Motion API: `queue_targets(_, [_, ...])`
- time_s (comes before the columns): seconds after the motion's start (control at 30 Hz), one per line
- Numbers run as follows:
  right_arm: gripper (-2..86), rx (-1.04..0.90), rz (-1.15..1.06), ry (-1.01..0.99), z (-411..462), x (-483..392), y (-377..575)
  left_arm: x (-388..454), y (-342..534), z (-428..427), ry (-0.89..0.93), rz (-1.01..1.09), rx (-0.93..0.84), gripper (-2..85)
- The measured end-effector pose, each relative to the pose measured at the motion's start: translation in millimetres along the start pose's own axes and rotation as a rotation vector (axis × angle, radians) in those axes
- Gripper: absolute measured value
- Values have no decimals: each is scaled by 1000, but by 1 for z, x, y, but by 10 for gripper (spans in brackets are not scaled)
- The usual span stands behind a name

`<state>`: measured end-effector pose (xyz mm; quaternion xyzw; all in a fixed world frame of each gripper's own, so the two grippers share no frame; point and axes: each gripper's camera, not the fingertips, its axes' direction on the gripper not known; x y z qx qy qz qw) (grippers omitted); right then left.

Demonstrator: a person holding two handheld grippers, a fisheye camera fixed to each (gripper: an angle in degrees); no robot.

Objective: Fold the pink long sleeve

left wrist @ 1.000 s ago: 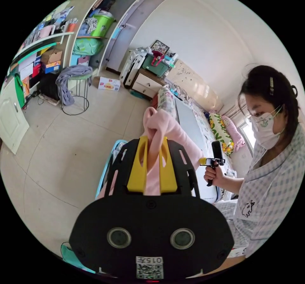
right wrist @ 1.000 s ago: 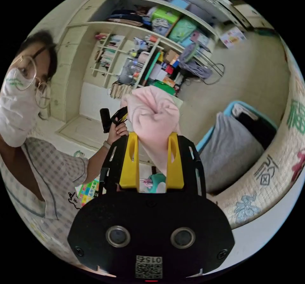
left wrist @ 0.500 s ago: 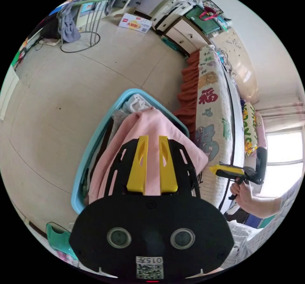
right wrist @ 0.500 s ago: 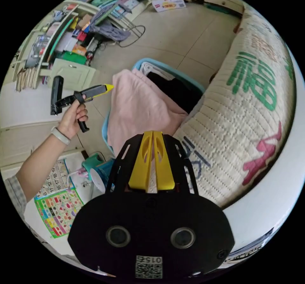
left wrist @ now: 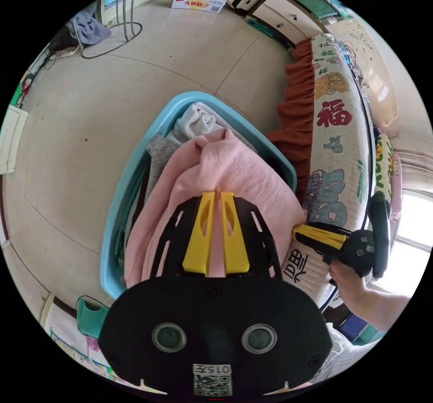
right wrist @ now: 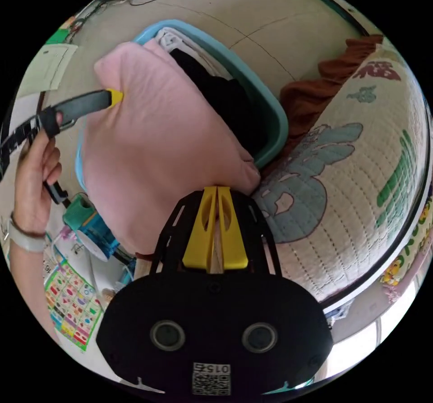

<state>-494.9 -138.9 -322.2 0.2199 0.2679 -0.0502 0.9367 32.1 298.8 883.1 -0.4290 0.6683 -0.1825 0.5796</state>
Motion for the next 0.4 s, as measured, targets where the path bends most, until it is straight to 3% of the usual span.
queue_targets(0.1, [-7,84,16,-140,6,17,36,20,28,-46,91,74,96,-2])
queue_targets(0.23, [-6,406,-86,-393,-13,40,154,63,102,-136,162,123,272,-4])
queue_targets(0.4, [-5,741,-81,-307,-34,81,330,183,199,-241,118,251,529,-2])
